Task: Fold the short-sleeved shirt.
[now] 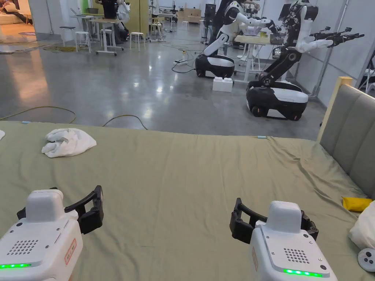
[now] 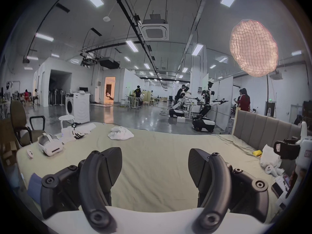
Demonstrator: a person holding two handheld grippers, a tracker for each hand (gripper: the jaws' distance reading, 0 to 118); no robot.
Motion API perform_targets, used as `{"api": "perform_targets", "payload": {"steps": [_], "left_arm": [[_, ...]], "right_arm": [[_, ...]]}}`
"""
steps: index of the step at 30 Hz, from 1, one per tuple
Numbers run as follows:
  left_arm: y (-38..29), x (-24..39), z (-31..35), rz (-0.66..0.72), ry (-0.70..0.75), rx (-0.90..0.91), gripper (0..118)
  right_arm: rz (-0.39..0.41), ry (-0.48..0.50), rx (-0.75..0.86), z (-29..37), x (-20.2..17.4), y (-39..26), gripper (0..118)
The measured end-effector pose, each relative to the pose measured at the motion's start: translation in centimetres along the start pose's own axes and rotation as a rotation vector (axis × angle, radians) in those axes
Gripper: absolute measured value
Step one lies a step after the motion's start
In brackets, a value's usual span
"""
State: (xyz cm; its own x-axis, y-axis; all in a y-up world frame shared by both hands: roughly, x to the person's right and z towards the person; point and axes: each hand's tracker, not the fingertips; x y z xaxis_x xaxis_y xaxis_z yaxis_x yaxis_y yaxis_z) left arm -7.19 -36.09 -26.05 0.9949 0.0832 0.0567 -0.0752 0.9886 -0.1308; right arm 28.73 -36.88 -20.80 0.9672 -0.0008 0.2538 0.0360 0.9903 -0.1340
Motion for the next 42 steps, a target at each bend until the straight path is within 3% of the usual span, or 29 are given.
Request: {"api": "perform_targets", "payload": {"steps": [3,8,11,16,23,42], "left_arm": [[-0.1,0.4,0.0,-0.045,0.034,0.014,88],[0.2,0.5,0.0,-0.047,0.056,0.016,95],[0.2,0.2,0.0,-0.021,0.015,0.03,96],[0.1,0.4,-0.4,-0.049,0.017,0.038,96],[0.1,0.6,-0.3,-0.062,0.021,0.051,96],[0.2,-0.7,0.2,0.002,-0.023,0.028,96]], "right_arm": [[-0.002,-0.018,-0.008,-0.5,0.0,-0.1,107],[-0.069,0.028,-0.042,-1.2,0.7,0.0,109],[-0.03,-0.005,-0.05,-1.2,0.3,0.3,109],[-0.089,0.093,-0.061,-1.2,1.0,0.9,112],[-0.094,-0.101,-0.113,-1.7,0.1,1.7,113],[-0.18,0.021,-0.157,-1.7,0.0,2.5,113]]}}
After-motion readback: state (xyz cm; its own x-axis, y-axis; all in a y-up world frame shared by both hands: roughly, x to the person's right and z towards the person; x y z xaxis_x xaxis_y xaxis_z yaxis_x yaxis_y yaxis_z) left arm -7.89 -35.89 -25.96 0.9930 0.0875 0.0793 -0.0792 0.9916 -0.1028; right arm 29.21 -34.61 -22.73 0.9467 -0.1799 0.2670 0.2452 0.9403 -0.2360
